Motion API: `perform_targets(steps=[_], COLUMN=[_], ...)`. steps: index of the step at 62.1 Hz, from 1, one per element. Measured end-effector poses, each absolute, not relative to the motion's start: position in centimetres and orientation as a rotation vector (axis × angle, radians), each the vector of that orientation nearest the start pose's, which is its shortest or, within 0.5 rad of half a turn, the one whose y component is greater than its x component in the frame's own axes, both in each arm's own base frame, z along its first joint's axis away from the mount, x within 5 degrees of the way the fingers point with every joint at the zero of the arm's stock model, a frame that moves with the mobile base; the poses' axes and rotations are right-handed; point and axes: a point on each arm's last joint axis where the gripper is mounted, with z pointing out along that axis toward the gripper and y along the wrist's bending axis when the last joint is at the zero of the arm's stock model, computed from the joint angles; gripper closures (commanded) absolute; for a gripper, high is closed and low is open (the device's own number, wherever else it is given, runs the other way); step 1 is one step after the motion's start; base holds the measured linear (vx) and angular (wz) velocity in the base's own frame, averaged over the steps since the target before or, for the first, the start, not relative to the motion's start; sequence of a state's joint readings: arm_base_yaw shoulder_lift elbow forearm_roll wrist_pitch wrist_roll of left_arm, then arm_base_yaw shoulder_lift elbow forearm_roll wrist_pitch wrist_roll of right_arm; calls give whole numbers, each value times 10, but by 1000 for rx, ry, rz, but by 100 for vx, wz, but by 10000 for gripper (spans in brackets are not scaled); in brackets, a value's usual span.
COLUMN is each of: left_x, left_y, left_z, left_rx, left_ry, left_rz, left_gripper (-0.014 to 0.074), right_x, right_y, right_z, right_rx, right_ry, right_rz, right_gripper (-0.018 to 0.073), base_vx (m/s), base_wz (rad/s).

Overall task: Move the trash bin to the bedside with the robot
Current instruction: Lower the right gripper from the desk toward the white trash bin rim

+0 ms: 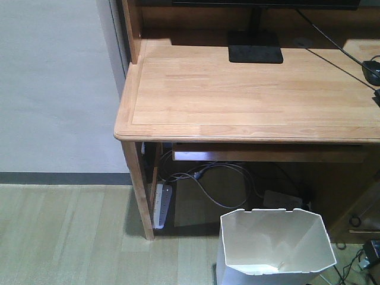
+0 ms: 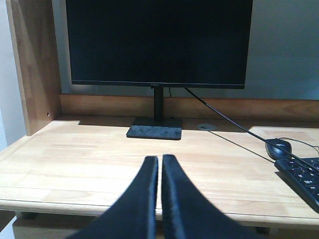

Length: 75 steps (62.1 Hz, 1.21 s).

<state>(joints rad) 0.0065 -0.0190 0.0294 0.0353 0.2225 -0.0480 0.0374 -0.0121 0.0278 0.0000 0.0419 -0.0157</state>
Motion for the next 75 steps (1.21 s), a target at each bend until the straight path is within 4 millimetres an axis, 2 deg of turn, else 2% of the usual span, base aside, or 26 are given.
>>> perform_targets(steps=[63, 75], left_x=[55, 55], left_y=[1, 1], left_z=[184, 184], left_rx=[-23, -23], left_ry=[1716, 1716], left_rz=[1, 1], left_gripper=[602, 602], right_x=[57, 56], right_y=[2, 2], right_z=[201, 206], right_rx=[-41, -32], right_ry=[1539, 1488], right_rz=[17, 26], right_gripper=[565, 565], base_vx=[0, 0], base_wz=[0, 0])
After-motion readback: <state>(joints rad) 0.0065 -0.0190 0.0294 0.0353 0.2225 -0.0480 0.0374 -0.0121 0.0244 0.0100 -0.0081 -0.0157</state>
